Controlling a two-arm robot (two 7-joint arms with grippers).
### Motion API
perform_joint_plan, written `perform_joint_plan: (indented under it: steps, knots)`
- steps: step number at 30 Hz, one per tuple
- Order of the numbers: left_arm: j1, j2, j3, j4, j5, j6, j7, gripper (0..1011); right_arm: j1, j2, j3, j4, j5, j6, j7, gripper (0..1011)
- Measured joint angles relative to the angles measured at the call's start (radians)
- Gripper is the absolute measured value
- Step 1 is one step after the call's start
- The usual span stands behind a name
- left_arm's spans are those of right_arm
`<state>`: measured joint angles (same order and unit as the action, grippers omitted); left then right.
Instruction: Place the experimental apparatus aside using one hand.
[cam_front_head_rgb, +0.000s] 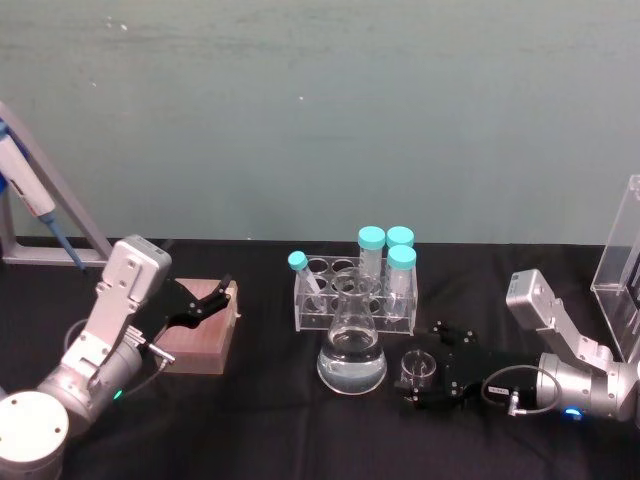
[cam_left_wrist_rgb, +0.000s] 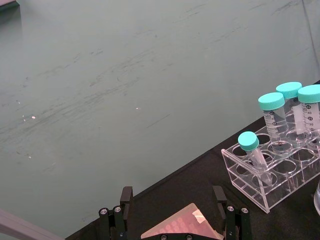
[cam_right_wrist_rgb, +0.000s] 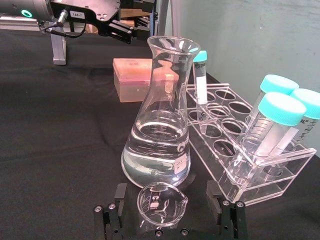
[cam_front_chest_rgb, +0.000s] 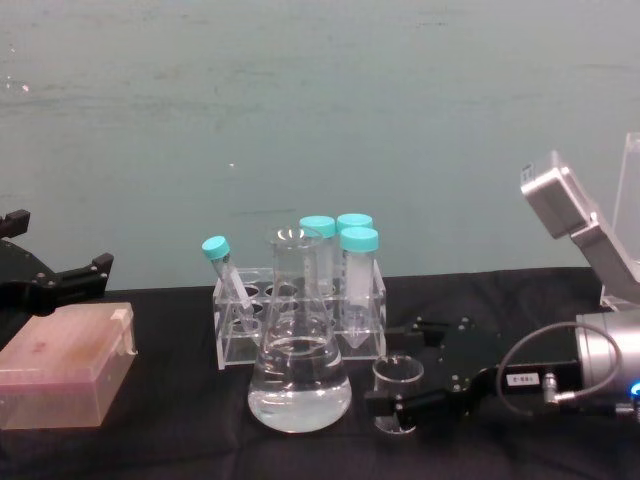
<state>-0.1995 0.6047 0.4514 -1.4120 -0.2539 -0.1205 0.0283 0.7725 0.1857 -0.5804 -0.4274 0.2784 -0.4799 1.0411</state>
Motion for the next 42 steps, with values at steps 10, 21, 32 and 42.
perform_joint_plan:
  steps: [10,21,32,42]
  knots:
    - [0.000,0.000,0.000,0.000,0.000,0.000,0.000,1000,0.008,-0.010,0.013,0.023,-0.019,-0.004,0.005,1003]
    - [0.000,0.000,0.000,0.000,0.000,0.000,0.000,1000,0.014,-0.018,0.030,0.045,-0.033,-0.006,0.003,1003]
    - [0.000,0.000,0.000,0.000,0.000,0.000,0.000,1000,0.014,-0.018,0.029,0.045,-0.033,-0.006,0.001,1003]
    - [0.000,0.000,0.000,0.000,0.000,0.000,0.000,1000,0.013,-0.017,0.028,0.043,-0.033,-0.006,0.000,1003]
